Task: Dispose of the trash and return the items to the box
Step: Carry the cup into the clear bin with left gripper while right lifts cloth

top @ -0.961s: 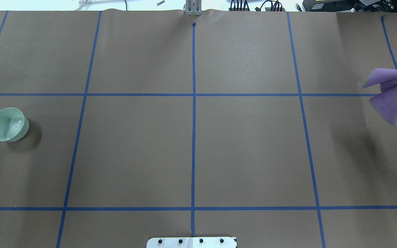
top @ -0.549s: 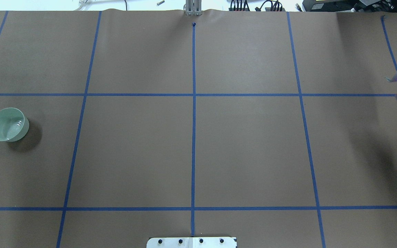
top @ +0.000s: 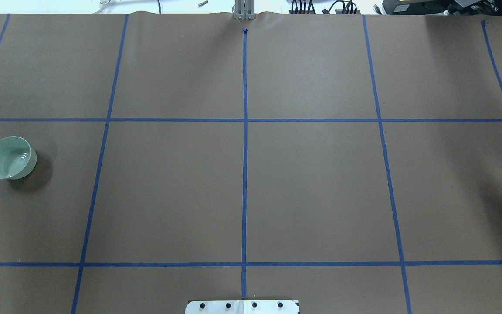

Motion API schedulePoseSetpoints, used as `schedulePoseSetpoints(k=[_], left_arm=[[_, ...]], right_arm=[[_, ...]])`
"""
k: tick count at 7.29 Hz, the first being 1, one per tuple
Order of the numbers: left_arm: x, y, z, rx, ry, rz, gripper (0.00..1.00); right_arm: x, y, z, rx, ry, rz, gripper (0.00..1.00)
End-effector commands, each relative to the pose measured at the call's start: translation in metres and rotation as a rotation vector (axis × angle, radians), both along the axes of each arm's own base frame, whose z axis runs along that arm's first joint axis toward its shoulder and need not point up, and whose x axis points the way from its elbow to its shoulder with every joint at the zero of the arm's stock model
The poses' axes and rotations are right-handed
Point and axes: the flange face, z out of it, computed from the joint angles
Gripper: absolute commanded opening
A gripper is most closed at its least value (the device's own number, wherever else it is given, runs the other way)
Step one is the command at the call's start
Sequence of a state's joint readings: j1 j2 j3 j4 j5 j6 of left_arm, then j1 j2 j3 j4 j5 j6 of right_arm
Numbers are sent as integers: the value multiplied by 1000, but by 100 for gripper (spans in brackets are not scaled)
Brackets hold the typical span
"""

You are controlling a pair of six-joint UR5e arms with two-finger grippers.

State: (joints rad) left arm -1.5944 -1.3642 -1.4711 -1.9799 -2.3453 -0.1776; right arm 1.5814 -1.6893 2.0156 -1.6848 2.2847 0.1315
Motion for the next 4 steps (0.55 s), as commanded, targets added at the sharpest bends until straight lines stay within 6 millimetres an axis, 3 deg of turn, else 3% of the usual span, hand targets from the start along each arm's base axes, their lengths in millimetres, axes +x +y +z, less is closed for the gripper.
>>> schedulePoseSetpoints(k=[1, 2, 3, 4], left_arm=[[25, 3, 3, 1, 3, 55, 55], [29, 7, 5, 42, 0, 72, 98], [27, 18, 11, 112, 1, 72, 98], [26, 16, 0, 185, 17, 96, 98]], right_arm=[[14, 11, 12, -17, 7, 22, 0], [26, 19, 17, -26, 10, 47, 0], [37, 23, 18, -14, 15, 58, 0], [48, 28, 23, -23, 17, 75, 0]])
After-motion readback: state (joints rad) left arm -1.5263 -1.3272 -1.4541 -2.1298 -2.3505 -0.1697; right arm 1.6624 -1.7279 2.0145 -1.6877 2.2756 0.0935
